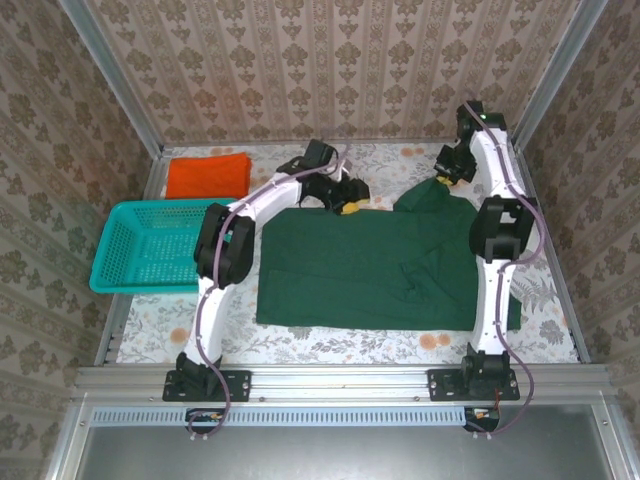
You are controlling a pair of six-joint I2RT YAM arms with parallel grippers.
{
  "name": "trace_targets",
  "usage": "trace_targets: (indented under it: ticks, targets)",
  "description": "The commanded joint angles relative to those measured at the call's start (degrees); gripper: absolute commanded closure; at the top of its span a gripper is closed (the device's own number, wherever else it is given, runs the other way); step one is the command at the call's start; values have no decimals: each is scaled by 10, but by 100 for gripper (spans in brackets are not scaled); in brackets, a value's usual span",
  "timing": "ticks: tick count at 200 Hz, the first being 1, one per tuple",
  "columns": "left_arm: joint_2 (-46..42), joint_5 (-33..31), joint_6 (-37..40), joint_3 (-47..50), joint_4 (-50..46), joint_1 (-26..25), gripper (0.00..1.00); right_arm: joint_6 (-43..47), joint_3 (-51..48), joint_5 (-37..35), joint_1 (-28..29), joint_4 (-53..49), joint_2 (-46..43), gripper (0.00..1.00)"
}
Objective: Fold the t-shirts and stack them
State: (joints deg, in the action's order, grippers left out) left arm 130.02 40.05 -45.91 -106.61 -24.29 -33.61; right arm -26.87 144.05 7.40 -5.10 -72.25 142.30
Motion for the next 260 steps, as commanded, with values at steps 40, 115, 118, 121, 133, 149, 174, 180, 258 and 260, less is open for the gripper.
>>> trace_targets:
  ticks: [40,115,118,121,133,149,174,180,258,260]
  targets:
    - [-60,-110,15,25,-88,26,48,-136,357,-19,-19,-103,192,45]
    - [-3,-99,26,-95,-161,12,49,-35,384,-3,4,-200,172,42]
    - [2,-97,25,-103,-164,10,50,-31,384,-1,5,-204,171,42]
    - [8,-92,24,-111,-165,9,51,-28,384,0,6,-207,170,42]
    - [31,-79,13,-142,-168,3,53,-23,384,0,7,-224,168,42]
    - [58,-65,-7,-179,-166,-3,53,-17,384,19,5,-232,167,40]
    - [85,-54,-43,-203,-144,-14,54,0,384,35,-2,-250,166,38]
    - [88,-56,-42,-208,-148,-17,55,3,383,33,-7,-257,163,38]
    - [4,-198,46,-134,-245,11,49,22,340,19,-44,-301,93,34]
    - [1,-204,48,-132,-249,14,49,23,338,15,-43,-302,90,34]
